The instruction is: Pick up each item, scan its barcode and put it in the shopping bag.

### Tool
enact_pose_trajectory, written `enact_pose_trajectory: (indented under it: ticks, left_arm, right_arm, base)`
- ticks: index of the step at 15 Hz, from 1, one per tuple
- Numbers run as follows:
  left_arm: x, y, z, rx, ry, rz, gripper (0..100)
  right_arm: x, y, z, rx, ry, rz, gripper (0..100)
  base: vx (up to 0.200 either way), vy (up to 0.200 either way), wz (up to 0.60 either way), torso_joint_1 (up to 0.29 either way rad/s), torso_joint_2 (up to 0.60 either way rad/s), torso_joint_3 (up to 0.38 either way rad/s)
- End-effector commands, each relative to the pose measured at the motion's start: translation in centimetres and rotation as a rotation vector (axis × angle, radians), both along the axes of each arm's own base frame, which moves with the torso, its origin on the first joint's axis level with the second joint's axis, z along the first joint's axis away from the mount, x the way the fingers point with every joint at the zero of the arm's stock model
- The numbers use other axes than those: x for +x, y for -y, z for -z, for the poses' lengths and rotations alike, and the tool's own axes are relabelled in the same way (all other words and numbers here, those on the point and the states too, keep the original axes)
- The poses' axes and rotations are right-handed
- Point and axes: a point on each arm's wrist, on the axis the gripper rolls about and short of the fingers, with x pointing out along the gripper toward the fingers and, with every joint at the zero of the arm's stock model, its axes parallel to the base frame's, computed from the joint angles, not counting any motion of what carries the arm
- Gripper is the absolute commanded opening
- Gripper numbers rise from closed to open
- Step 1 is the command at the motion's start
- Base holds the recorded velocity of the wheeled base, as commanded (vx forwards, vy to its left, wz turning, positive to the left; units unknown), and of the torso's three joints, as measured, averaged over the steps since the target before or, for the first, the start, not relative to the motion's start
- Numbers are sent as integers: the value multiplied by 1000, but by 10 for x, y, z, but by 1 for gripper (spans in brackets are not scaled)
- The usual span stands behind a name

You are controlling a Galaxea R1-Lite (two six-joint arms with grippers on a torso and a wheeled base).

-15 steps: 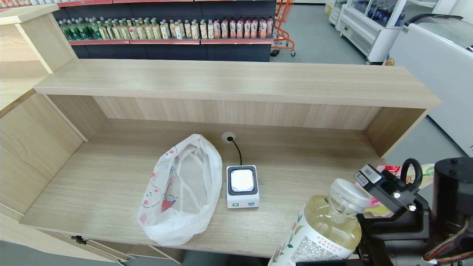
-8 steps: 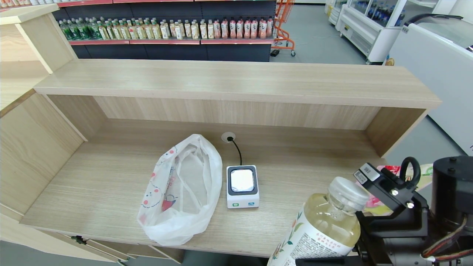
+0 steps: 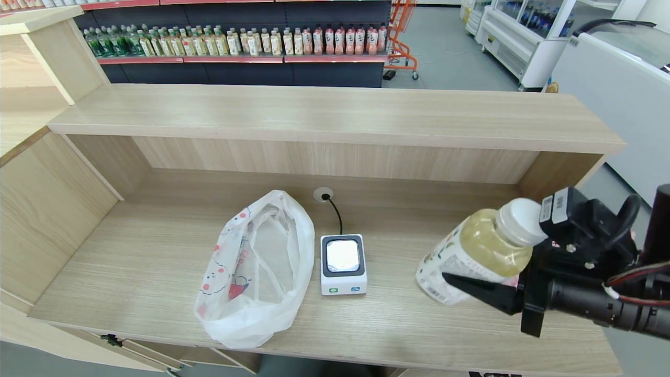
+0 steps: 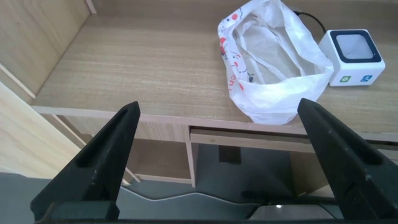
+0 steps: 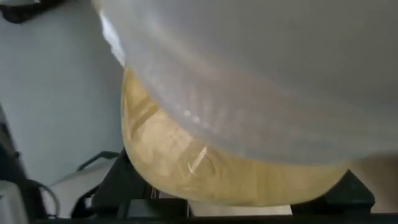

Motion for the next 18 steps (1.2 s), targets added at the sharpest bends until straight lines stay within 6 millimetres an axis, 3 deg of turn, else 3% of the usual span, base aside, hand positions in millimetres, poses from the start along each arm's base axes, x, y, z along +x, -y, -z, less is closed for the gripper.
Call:
enact_pose_trajectory:
  ticks: [1, 5, 10, 18]
  left_arm:
    - [0, 0, 0, -1, 1, 0, 100]
    - [0, 0, 0, -1, 1, 0, 100]
    - [0, 0, 0, 4, 1, 0, 100]
    - [0, 0, 0, 2, 1, 2, 100]
  right_arm:
    - [10, 7, -19, -72, 167, 101, 0]
    - [17, 5, -23, -225, 305, 195, 0]
    - [11, 7, -37, -370, 493, 232, 0]
    - [-4, -8, -27, -449, 555, 127, 0]
  base:
    - [0, 0, 0, 0, 0, 0]
    - [0, 0, 0, 0, 0, 0]
    - [0, 0, 0, 0, 0, 0]
    - [0, 0, 0, 0, 0, 0]
